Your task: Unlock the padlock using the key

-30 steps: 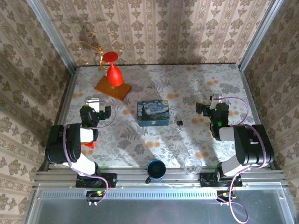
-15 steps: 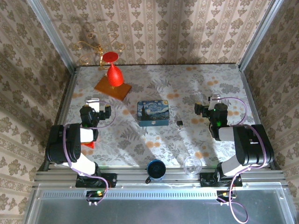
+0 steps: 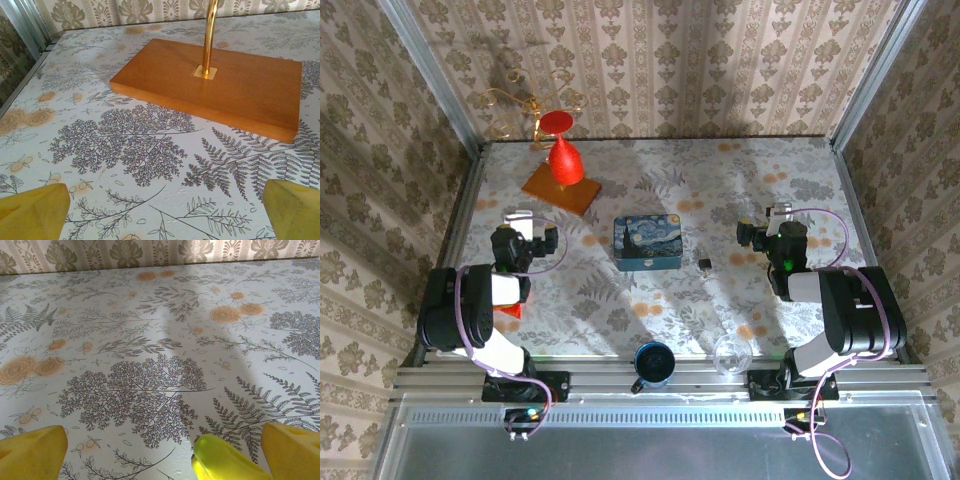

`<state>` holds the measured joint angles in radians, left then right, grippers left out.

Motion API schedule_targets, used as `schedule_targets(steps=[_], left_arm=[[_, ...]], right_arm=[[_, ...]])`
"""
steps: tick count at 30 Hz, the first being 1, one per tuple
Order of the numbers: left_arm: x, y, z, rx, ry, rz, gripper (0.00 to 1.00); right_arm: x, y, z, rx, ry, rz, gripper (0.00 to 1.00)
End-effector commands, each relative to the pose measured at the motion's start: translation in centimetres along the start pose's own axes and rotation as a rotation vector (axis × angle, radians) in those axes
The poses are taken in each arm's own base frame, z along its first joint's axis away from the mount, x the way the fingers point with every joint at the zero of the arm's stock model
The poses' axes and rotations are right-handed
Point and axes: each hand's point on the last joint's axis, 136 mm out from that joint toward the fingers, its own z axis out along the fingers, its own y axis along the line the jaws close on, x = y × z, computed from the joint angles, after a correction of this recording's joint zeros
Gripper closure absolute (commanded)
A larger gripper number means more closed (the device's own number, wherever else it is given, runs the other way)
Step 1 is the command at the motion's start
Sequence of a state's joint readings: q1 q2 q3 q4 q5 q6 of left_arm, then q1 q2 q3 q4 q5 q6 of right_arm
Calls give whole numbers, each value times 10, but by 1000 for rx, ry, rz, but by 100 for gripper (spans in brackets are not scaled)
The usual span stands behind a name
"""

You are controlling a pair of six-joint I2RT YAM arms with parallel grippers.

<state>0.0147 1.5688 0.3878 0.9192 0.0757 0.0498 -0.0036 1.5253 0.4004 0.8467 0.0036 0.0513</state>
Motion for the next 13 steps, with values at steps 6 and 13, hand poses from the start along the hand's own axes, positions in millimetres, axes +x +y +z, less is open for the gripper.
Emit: schedule_targets(steps=[6,13], left_arm=[[-8,-4,-1,16,-22,22,0],[-7,-3,-1,13,-20,24,0]], right_arm=[[-4,-3,2,22,-8,-12,0],[-4,-3,1,22,-7,-13,0]])
